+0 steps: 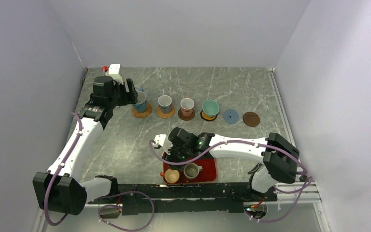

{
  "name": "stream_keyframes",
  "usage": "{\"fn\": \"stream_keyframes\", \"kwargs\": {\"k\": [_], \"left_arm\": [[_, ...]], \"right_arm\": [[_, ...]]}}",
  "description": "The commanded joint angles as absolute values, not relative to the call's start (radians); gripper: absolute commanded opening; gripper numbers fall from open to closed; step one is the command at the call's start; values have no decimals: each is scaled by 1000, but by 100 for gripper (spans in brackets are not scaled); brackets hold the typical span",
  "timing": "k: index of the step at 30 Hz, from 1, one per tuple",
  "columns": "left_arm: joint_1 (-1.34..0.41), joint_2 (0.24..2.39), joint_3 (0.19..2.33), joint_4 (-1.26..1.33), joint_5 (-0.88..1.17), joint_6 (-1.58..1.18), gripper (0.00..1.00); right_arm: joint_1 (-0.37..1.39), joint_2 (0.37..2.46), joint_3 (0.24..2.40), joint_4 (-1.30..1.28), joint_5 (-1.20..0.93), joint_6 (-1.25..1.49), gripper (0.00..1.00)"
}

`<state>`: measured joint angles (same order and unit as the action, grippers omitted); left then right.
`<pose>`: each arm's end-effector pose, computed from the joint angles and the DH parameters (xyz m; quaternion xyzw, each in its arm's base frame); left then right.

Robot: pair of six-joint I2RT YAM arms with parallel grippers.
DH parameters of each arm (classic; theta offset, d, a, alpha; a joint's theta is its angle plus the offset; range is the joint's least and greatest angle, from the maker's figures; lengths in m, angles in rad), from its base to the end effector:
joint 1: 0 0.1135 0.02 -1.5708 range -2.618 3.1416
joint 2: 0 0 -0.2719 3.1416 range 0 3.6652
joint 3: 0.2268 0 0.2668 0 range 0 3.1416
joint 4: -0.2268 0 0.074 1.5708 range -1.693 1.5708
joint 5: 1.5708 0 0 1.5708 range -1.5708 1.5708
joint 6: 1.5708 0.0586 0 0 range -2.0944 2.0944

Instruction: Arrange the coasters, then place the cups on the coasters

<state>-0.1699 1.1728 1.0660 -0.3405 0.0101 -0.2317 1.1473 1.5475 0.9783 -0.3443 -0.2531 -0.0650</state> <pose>0.2946 -0.0512 0.3387 -0.0235 0.8460 -0.1104 0.5211 0.1283 0.3204 0.1923 -0.5684 0.7484 0.2673 0.2129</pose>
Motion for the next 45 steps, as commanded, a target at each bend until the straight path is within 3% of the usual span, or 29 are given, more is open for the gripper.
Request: {"fn": "stream_keyframes", "kwargs": {"k": [1, 20, 28, 35, 45], "left_arm": [[-174, 1142, 1073, -308, 8, -251, 79], [-175, 1116, 1080, -314, 13, -251, 79], [-173, 1119, 1081, -314, 14, -250, 79], [-173, 1117, 1079, -314, 6, -250, 79], [-173, 1104, 1067, -303, 2, -251, 79]], "right_arm": [[1162, 1554, 1042, -361, -235, -120, 50], [1191, 1674, 1087, -388, -270, -131, 43], [1192, 1688, 1094, -390, -272, -132, 30], [1193, 1662, 1094, -386, -269, -134, 0], [1192, 1603, 1132, -368, -221, -100, 0]]}}
